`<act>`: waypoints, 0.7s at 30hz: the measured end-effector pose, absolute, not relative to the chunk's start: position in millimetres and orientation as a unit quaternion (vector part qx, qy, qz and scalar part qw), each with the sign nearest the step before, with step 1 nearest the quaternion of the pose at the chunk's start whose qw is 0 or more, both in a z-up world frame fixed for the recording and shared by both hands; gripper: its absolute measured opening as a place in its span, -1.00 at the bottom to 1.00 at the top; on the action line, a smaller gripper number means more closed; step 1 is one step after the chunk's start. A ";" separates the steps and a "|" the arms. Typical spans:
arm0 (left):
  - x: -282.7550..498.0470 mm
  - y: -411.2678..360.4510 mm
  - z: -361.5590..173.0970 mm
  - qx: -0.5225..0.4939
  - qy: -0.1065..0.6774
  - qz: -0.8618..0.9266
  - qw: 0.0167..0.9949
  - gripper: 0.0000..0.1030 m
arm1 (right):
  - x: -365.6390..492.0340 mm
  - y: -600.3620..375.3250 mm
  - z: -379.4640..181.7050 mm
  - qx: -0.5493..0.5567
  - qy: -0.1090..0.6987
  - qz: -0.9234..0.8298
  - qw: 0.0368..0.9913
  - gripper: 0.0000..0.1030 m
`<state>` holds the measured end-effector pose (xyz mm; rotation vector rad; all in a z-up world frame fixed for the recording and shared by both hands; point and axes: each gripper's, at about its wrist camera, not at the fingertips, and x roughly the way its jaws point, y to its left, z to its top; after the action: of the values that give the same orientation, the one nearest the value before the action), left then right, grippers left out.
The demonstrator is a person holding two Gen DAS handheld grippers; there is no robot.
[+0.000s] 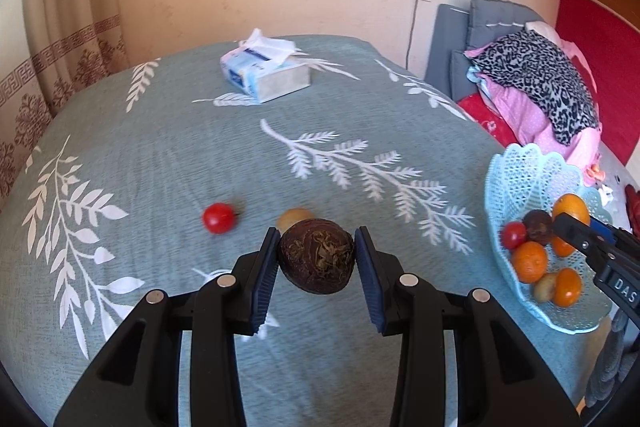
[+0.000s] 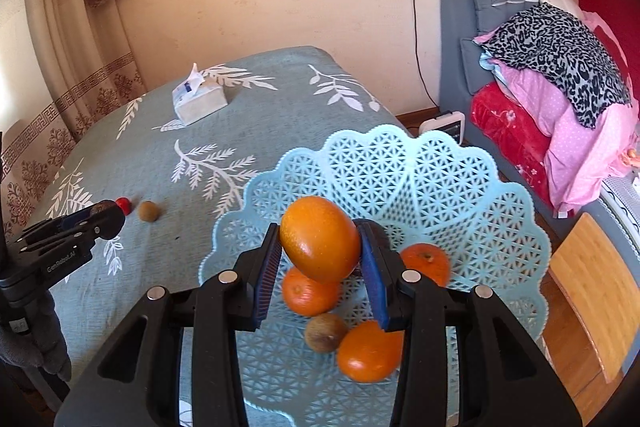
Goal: Organize fruits
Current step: 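Carry the orange and dark brown fruit into the blue basket and open both tools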
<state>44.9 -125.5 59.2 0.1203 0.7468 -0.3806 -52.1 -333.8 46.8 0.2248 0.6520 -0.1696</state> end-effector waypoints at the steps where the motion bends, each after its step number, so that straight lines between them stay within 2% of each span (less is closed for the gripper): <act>1: 44.0 -128.2 59.7 0.060 0.362 -0.186 0.911 -0.25 | -53.7 -335.5 46.6 0.110 0.319 -0.086 0.938 -0.22; 21: 18.3 -198.0 64.0 0.094 0.358 -0.260 0.892 -0.25 | -79.1 -381.9 40.9 0.145 0.312 -0.133 0.930 -0.22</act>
<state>18.3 -198.0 64.0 0.1949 0.7429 -0.5387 -79.1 -381.9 40.9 0.2961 0.6394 -0.2717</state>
